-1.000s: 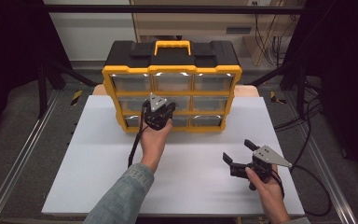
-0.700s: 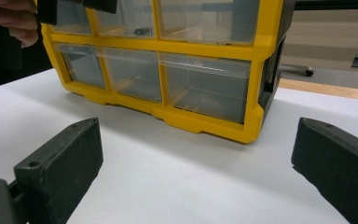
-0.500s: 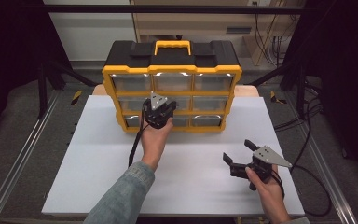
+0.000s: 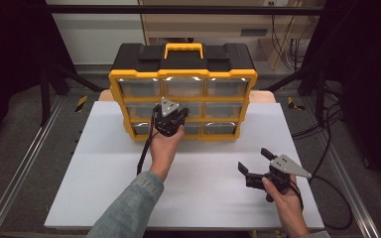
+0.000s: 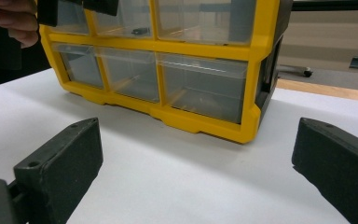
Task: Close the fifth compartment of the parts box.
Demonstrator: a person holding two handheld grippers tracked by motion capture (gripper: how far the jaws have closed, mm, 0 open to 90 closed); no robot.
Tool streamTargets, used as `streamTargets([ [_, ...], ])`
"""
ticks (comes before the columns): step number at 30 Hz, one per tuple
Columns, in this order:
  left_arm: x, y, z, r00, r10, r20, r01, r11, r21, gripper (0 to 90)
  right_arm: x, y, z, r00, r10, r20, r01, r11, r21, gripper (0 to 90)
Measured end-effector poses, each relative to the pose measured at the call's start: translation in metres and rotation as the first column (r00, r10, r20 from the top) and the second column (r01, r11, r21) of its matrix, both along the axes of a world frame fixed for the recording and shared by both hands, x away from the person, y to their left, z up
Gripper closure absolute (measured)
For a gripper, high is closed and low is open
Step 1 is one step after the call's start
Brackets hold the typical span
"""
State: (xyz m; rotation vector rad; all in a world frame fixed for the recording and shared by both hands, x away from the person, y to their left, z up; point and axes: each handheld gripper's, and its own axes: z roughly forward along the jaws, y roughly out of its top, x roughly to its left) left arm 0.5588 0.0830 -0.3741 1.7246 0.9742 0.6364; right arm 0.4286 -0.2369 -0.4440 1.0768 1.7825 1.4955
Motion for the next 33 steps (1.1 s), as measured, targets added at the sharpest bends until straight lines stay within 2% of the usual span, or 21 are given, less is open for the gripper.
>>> streamTargets([
  [6, 0.001, 0.001, -0.001, 0.9999, -0.016, 0.0, 0.016, 0.9995, 0.028, 90.0, 0.002, 0.0, -0.001, 1.0, -0.003, -0.006, 0.003, 1.0, 0.001, 2.3],
  [8, 0.0, 0.001, -0.001, 0.9996, -0.028, -0.009, 0.028, 0.9993, 0.024, 90.0, 0.003, 0.001, -0.002, 1.0, -0.001, -0.005, 0.001, 1.0, -0.01, 2.3],
  [12, -0.004, 0.004, 0.003, 0.999, -0.044, -0.004, 0.044, 0.9986, 0.028, 90.0, 0.005, 0.002, -0.003, 0.9999, -0.004, -0.014, 0.004, 1.0, 0.004, 2.3],
  [14, -0.006, 0.006, 0.006, 0.9992, -0.041, 0.002, 0.041, 0.9989, 0.023, 90.0, 0.005, 0.001, -0.003, 0.9999, -0.003, -0.017, 0.003, 1.0, 0.006, 2.3],
  [17, -0.009, 0.01, 0.011, 0.999, -0.046, -0.002, 0.046, 0.9988, -0.019, 90.0, 0.005, 0.001, -0.003, 0.9997, -0.004, -0.022, 0.004, 1.0, 0.012, 2.4],
  [18, -0.01, 0.013, 0.015, 0.9988, -0.048, 0.005, 0.048, 0.9982, -0.035, 90.0, 0.005, 0.001, -0.004, 0.9998, -0.001, -0.02, 0.001, 1.0, 0.011, 2.3],
  [20, -0.013, 0.016, 0.019, 0.9984, -0.052, 0.022, 0.053, 0.9979, -0.038, 90.0, 0.005, 0.003, -0.005, 0.9998, 0.007, -0.019, -0.007, 1.0, -0.001, 2.2],
  [23, -0.018, 0.023, 0.026, 0.9975, -0.052, 0.048, 0.053, 0.9984, -0.016, 90.0, 0.006, 0.004, -0.004, 0.9997, 0.01, -0.022, -0.01, 1.0, -0.001, 2.3],
  [28, -0.03, 0.031, 0.031, 0.9967, -0.042, 0.07, 0.044, 0.9985, -0.032, 90.0, 0.004, 0.008, -0.002, 0.9997, 0.017, -0.015, -0.017, 1.0, -0.021, 2.1],
  [30, -0.036, 0.034, 0.031, 0.9958, -0.046, 0.079, 0.047, 0.9988, -0.011, 90.0, 0.003, 0.01, -0.002, 0.9998, 0.013, -0.015, -0.013, 1.0, -0.023, 2.1],
  [33, -0.042, 0.035, 0.031, 0.9918, -0.095, 0.086, 0.095, 0.9955, -0.002, 89.8, 0.002, 0.01, -0.001, 0.9999, 0.01, -0.014, -0.01, 1.0, -0.02, 2.0],
])
